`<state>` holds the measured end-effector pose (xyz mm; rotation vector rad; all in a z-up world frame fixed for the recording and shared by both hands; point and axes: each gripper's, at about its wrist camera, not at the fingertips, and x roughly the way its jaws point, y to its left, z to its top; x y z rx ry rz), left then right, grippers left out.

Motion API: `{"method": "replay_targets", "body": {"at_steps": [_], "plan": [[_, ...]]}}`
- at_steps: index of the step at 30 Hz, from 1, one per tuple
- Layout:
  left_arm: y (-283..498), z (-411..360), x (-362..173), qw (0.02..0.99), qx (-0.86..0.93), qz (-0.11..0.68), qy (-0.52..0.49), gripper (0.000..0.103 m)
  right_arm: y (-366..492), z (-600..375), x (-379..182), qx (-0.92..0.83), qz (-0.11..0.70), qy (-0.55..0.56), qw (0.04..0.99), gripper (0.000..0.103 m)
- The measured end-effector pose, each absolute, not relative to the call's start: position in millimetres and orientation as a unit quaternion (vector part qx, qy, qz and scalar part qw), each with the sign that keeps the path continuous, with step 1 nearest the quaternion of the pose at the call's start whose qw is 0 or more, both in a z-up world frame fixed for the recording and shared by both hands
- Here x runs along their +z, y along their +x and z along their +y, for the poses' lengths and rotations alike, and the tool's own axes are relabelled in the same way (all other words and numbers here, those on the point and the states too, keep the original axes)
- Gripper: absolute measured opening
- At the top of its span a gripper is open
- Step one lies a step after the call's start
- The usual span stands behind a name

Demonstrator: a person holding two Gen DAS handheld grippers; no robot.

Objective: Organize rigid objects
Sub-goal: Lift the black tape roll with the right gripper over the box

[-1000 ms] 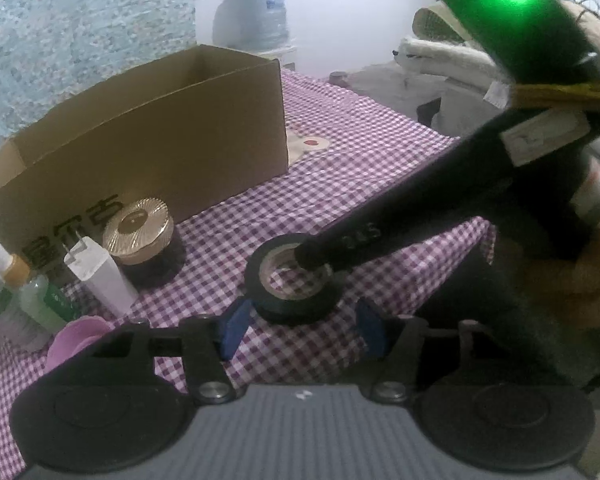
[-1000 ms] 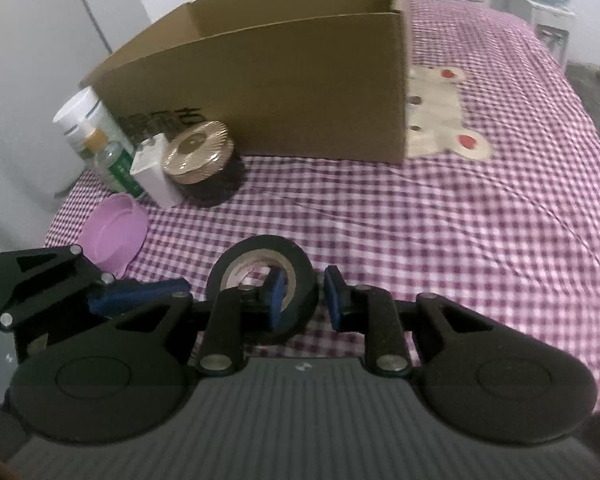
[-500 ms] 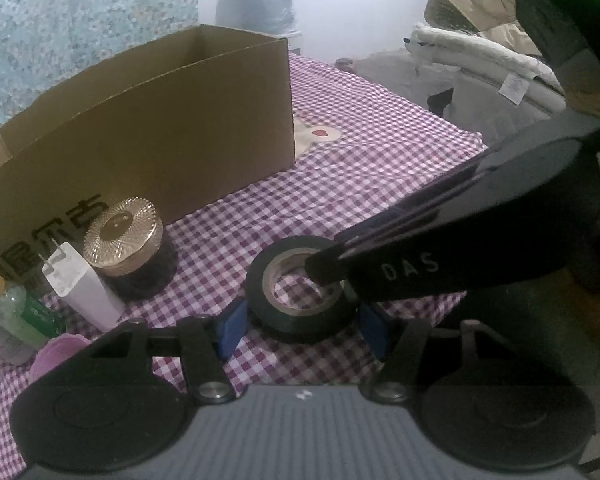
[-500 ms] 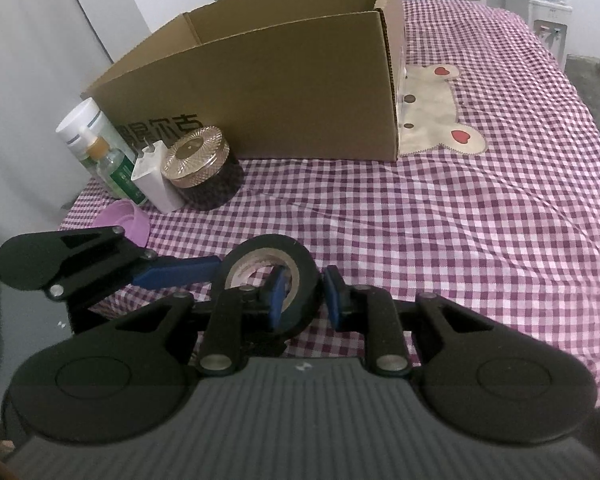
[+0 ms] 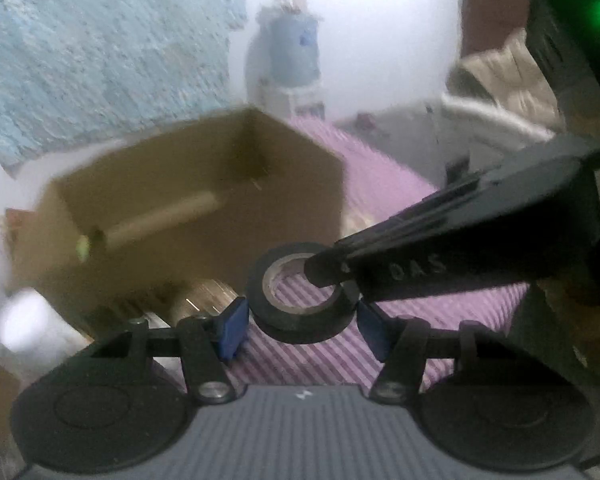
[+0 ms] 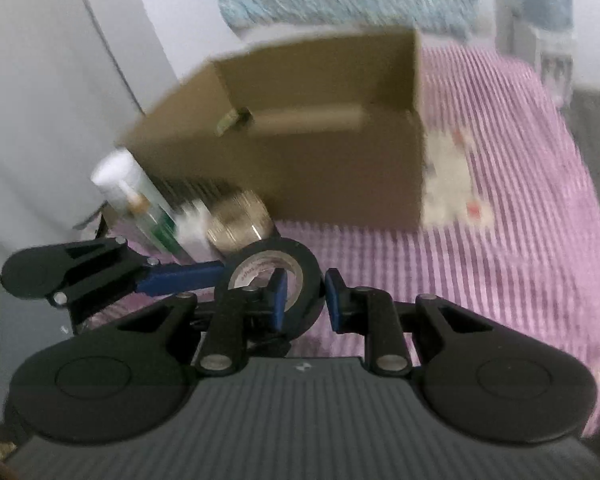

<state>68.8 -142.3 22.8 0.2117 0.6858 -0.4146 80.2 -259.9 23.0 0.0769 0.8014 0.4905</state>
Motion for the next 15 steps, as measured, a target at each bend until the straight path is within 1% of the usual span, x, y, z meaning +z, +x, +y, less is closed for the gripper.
{"method": "replay_targets", "body": {"at_steps": [5, 8, 11, 15], "plan": [[105, -105, 65, 0.928, -0.177, 0.319, 0.081, 0.061, 116, -230, 72, 0.271, 0.343, 0.008, 0.899, 0.02], [134, -87, 78, 0.927, -0.164, 0.327, 0.083, 0.061, 152, -214, 86, 0.29, 0.347, 0.01, 0.892, 0.021], [171, -72, 78, 0.917, -0.151, 0.359, 0.084, 0.061, 202, -199, 86, 0.308, 0.385, 0.03, 0.87, 0.021], [218, -54, 63, 0.892, -0.144, 0.42, 0.08, 0.061, 261, -183, 67, 0.315, 0.456, 0.061, 0.83, 0.021]]}}
